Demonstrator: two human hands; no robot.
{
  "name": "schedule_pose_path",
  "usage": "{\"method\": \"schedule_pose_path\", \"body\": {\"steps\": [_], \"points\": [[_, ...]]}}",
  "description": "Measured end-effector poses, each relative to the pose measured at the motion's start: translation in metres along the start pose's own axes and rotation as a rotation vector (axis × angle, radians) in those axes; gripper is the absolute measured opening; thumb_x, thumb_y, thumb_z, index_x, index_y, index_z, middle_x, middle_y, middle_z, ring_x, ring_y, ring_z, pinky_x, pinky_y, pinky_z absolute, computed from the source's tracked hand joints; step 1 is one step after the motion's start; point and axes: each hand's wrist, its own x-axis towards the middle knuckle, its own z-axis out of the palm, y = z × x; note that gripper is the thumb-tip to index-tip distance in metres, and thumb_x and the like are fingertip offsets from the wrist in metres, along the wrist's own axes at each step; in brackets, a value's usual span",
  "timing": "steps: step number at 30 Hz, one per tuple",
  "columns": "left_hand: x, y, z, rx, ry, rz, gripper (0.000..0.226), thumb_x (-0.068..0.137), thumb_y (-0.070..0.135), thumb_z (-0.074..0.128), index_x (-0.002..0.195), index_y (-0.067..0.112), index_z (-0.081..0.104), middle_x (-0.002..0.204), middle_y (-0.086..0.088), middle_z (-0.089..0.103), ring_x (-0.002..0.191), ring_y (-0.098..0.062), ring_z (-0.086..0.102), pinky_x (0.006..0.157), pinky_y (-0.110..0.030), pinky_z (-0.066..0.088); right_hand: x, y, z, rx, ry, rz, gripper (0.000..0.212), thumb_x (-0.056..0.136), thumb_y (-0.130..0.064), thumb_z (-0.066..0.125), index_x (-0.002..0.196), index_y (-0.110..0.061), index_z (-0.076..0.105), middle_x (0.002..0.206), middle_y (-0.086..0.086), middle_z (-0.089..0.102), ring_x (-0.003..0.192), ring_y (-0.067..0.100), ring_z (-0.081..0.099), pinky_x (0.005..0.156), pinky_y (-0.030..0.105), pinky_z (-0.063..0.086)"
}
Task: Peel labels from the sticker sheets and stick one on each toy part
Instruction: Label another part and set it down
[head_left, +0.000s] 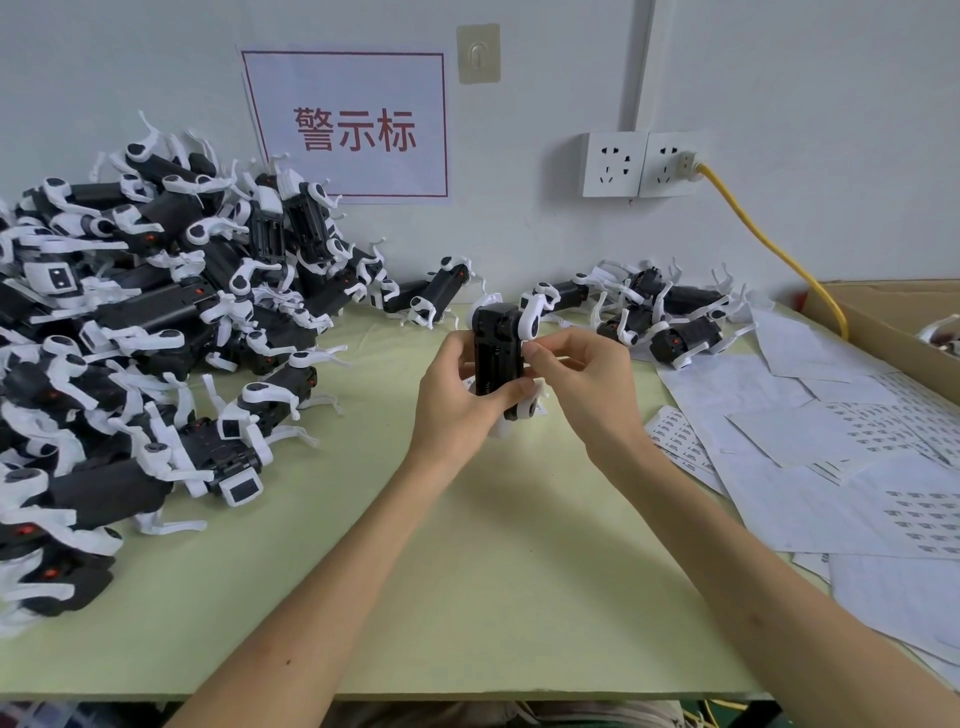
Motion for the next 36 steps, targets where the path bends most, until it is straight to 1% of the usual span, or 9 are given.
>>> {"method": "schedule_pose_path", "body": {"steps": [6,11,18,22,24,26,29,31,36], "points": [[0.000,0.000,-0.001,-0.018,-0.016,0.005,0.045,0.072,0.027,0.093,0.102,0.033,0.061,0.098,0.023,0.071,0.103,-0.006,0.067,0.088,-0.027,0.053,-0.001,-0.001,0.001,0.003,0.002,0.003,0.016,0.091,-0.018,0.073,0.075,-0.017,0.072,0.074,-0.006,0.074,0.070,0.011,0.069,0.065,0.020,0.053],[-0.002,0.006,-0.001,-0.051,-0.044,0.008,0.047,0.062,0.042,0.086,0.101,0.032,0.061,0.094,0.028,0.070,0.094,0.001,0.067,0.081,-0.014,0.050,-0.003,-0.003,0.000,-0.019,0.007,-0.046,0.013,0.089,-0.019,0.073,0.077,-0.017,0.073,0.076,-0.005,0.075,0.074,0.018,0.072,0.068,0.026,0.054],[-0.002,0.006,-0.002,-0.055,-0.042,0.016,0.043,0.067,0.037,0.084,0.104,0.029,0.063,0.096,0.021,0.072,0.099,-0.006,0.068,0.087,-0.022,0.053,-0.003,-0.003,-0.002,-0.026,-0.014,-0.067,0.011,0.089,-0.018,0.072,0.078,-0.018,0.073,0.077,-0.005,0.075,0.073,0.017,0.072,0.065,0.024,0.054],[-0.001,0.003,-0.004,-0.040,-0.060,0.016,0.030,0.081,0.023,0.086,0.102,0.026,0.064,0.091,0.022,0.072,0.093,0.000,0.067,0.079,-0.014,0.049,-0.004,-0.004,-0.002,-0.027,-0.022,-0.066,0.012,0.088,-0.020,0.072,0.076,-0.020,0.072,0.075,-0.005,0.075,0.071,0.016,0.073,0.062,0.024,0.052],[-0.001,0.004,-0.004,-0.068,-0.075,-0.016,0.022,0.087,0.020,0.081,0.102,0.019,0.066,0.089,0.017,0.072,0.090,-0.003,0.067,0.077,-0.015,0.049,-0.004,-0.004,-0.001,-0.009,-0.046,-0.043,0.015,0.089,-0.021,0.073,0.075,-0.018,0.070,0.073,-0.002,0.074,0.069,0.017,0.073,0.061,0.028,0.052],[-0.001,0.007,-0.005,-0.133,-0.108,-0.064,0.018,0.090,0.017,0.078,0.104,0.011,0.068,0.088,0.008,0.073,0.084,-0.006,0.068,0.074,-0.016,0.050,-0.004,-0.005,0.001,0.020,-0.074,-0.016,0.018,0.090,-0.021,0.074,0.074,-0.016,0.068,0.071,-0.002,0.072,0.067,0.014,0.071,0.060,0.024,0.053],[-0.003,0.013,-0.005,-0.249,-0.161,-0.118,0.026,0.085,0.021,0.074,0.105,0.005,0.071,0.087,-0.003,0.073,0.082,-0.012,0.068,0.070,-0.017,0.052,-0.004,-0.006,0.002,0.070,-0.108,0.023,0.021,0.092,-0.021,0.073,0.075,-0.011,0.066,0.071,0.001,0.069,0.064,0.013,0.067,0.060,0.022,0.052],[-0.003,0.016,-0.006,-0.306,-0.193,-0.154,0.028,0.079,0.024,0.068,0.102,0.008,0.072,0.085,-0.001,0.072,0.082,-0.013,0.068,0.071,-0.019,0.053,-0.004,-0.007,0.002,0.090,-0.128,0.041,0.022,0.093,-0.021,0.072,0.077,-0.007,0.066,0.070,0.004,0.067,0.063,0.015,0.065,0.061,0.022,0.051],[-0.002,0.015,-0.006,-0.398,-0.233,-0.225,0.026,0.077,0.023,0.066,0.099,0.013,0.074,0.090,-0.002,0.073,0.087,-0.017,0.069,0.078,-0.025,0.052,-0.004,-0.007,0.002,0.139,-0.152,0.092,0.021,0.098,-0.011,0.061,0.078,-0.007,0.063,0.068,0.004,0.064,0.060,0.020,0.063,0.067,0.034,0.052]]}}
